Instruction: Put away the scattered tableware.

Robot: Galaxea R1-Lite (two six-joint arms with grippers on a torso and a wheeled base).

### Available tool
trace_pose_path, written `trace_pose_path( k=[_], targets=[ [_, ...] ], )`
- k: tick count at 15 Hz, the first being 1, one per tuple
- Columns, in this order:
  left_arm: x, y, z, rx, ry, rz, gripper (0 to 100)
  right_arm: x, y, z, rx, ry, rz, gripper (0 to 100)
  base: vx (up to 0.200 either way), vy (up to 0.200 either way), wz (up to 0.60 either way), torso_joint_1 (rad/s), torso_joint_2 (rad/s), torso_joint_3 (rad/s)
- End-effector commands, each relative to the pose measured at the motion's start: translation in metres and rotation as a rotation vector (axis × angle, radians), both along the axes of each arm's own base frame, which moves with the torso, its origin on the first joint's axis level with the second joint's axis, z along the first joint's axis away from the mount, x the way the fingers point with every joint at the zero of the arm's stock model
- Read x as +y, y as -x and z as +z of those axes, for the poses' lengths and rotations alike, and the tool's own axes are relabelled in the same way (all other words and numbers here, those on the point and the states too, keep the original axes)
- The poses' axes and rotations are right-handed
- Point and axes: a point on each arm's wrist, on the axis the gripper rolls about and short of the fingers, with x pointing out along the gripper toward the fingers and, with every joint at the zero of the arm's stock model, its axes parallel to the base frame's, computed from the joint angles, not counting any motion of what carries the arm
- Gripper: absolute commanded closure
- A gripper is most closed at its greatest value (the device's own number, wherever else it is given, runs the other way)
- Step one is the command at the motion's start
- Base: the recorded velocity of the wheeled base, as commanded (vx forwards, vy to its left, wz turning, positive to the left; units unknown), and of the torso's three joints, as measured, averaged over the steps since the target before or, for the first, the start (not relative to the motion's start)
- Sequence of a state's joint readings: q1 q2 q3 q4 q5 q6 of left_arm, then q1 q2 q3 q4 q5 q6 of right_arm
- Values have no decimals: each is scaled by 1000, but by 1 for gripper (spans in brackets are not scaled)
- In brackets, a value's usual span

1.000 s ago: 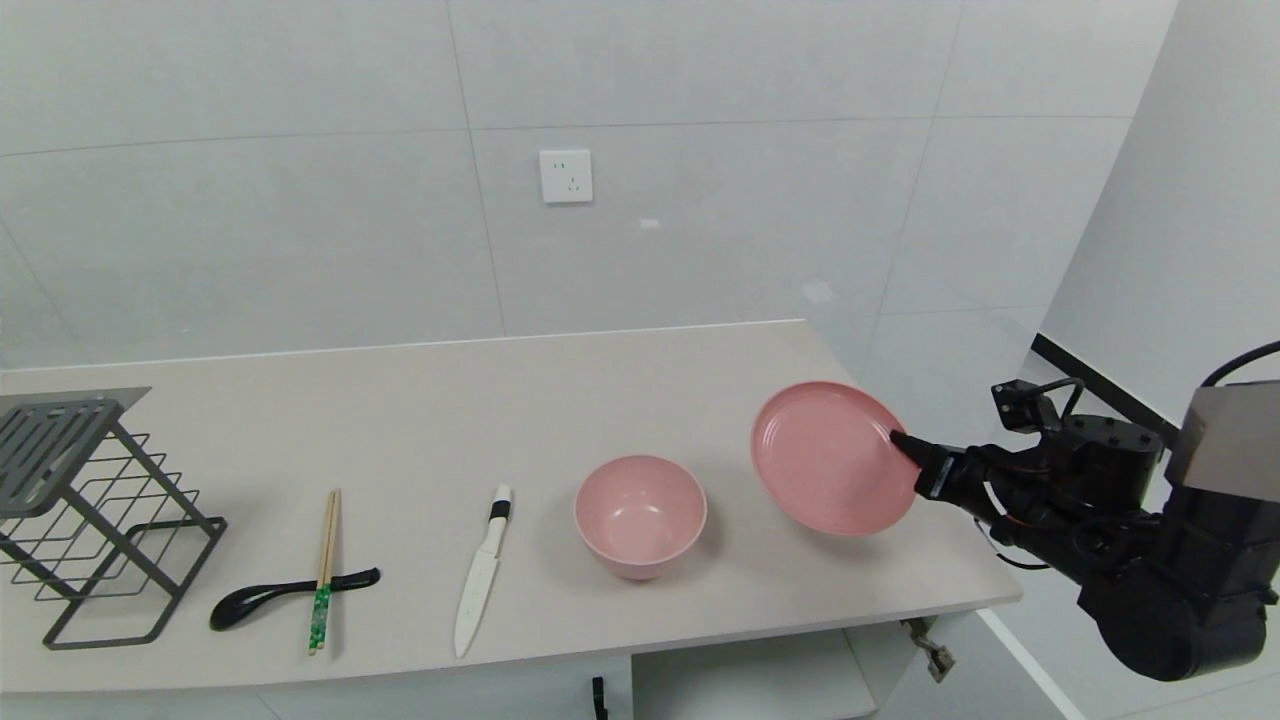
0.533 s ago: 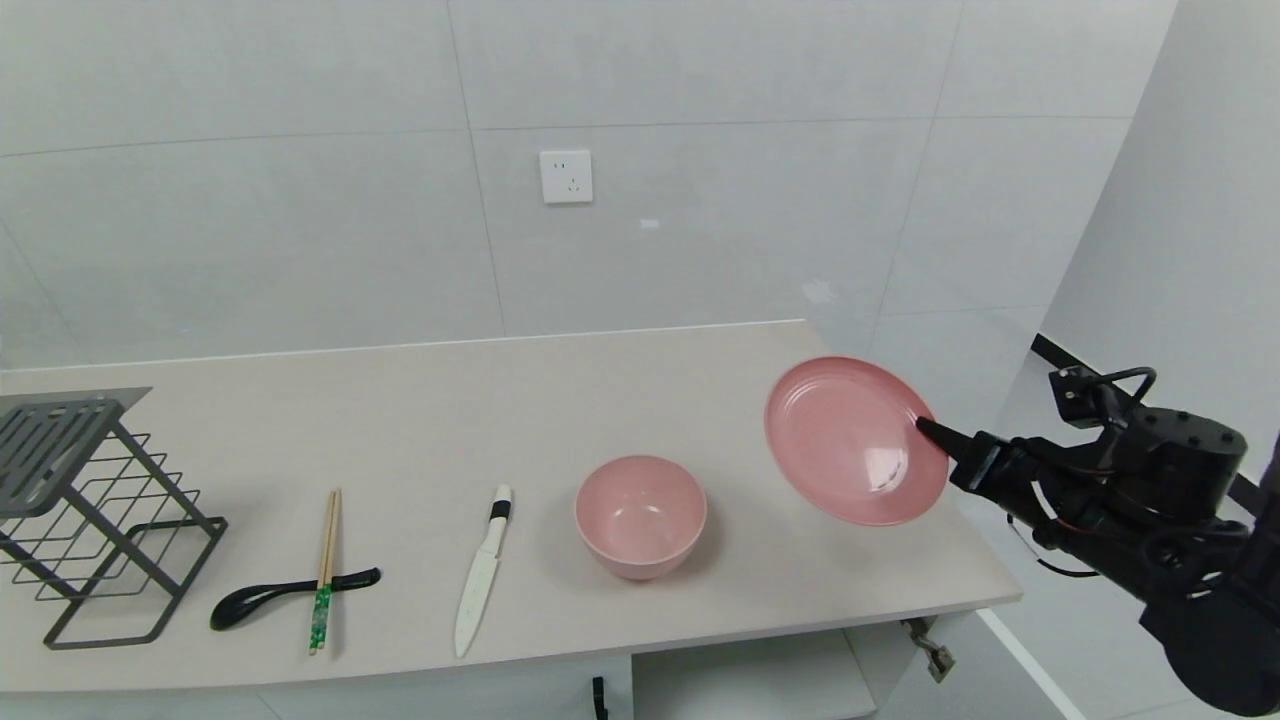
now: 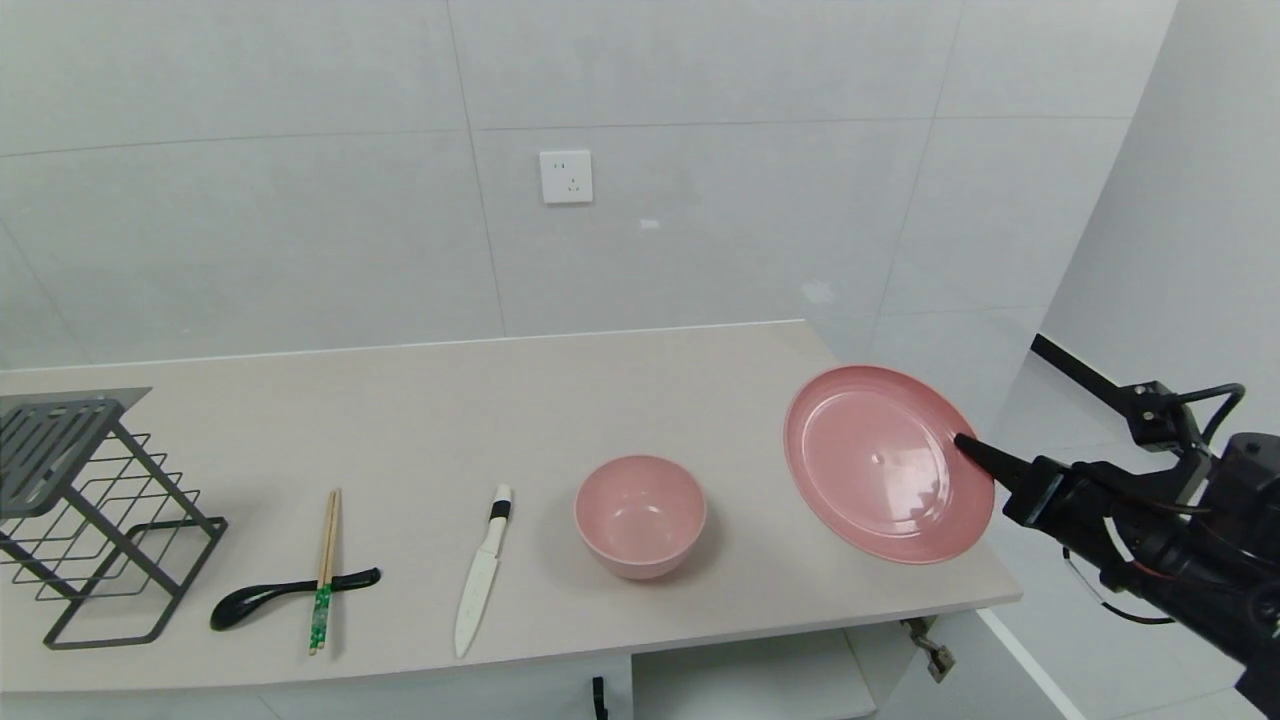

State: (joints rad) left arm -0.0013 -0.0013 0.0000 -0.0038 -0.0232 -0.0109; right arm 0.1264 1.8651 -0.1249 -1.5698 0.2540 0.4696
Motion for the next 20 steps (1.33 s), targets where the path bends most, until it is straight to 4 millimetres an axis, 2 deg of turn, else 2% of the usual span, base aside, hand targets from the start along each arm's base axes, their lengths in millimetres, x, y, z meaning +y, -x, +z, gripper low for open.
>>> trace_pose_path(
  k=[1, 4, 5, 7, 9, 10, 11, 12, 13, 16, 18, 20],
  targets=[
    [0, 0, 0, 1, 0, -5, 0, 0, 6, 8, -34, -4, 5, 100, 0, 0, 0, 0, 0, 0],
    [0, 0, 0, 2, -11, -5, 0, -1, 10, 12, -47, -6, 3, 100, 0, 0, 0, 0, 0, 0],
    [0, 0, 6, -58, -15, 0, 0, -1, 14, 13, -44, -6, 3, 100, 0, 0, 0, 0, 0, 0],
    [0, 5, 31, -308, -15, -2, 0, -1, 13, 14, -50, -6, 3, 100, 0, 0, 0, 0, 0, 0],
    [-1, 8, 39, -331, -1, -42, 0, -1, 15, 13, -46, -6, 5, 100, 0, 0, 0, 0, 0, 0],
    [-2, 13, 51, -360, 6, -90, 0, -1, 16, 16, -58, -7, 5, 100, 0, 0, 0, 0, 0, 0],
    [-3, 15, 63, -343, 7, -143, 0, -1, 18, 20, -76, -10, 5, 100, 0, 0, 0, 0, 0, 0],
    [-4, 18, 91, -276, 4, -201, 0, -2, 19, 22, -88, -11, 5, 100, 0, 0, 0, 0, 0, 0],
    [-5, 16, 100, -208, 6, -236, 0, -2, 20, 24, -98, -12, 5, 100, 0, 0, 0, 0, 0, 0],
    [-8, 8, 109, -144, -20, -382, 0, -2, 21, 26, -105, -14, 5, 100, 0, 0, 0, 0, 0, 0],
    [-10, -7, 117, -80, -35, -441, 0, -2, 21, 26, -108, -14, 5, 100, 0, 0, 0, 0, 0, 0],
    [-10, -37, 122, 23, -9, -445, 0, -2, 22, 29, -119, -15, 5, 100, 0, 0, 0, 0, 0, 0]
  ],
)
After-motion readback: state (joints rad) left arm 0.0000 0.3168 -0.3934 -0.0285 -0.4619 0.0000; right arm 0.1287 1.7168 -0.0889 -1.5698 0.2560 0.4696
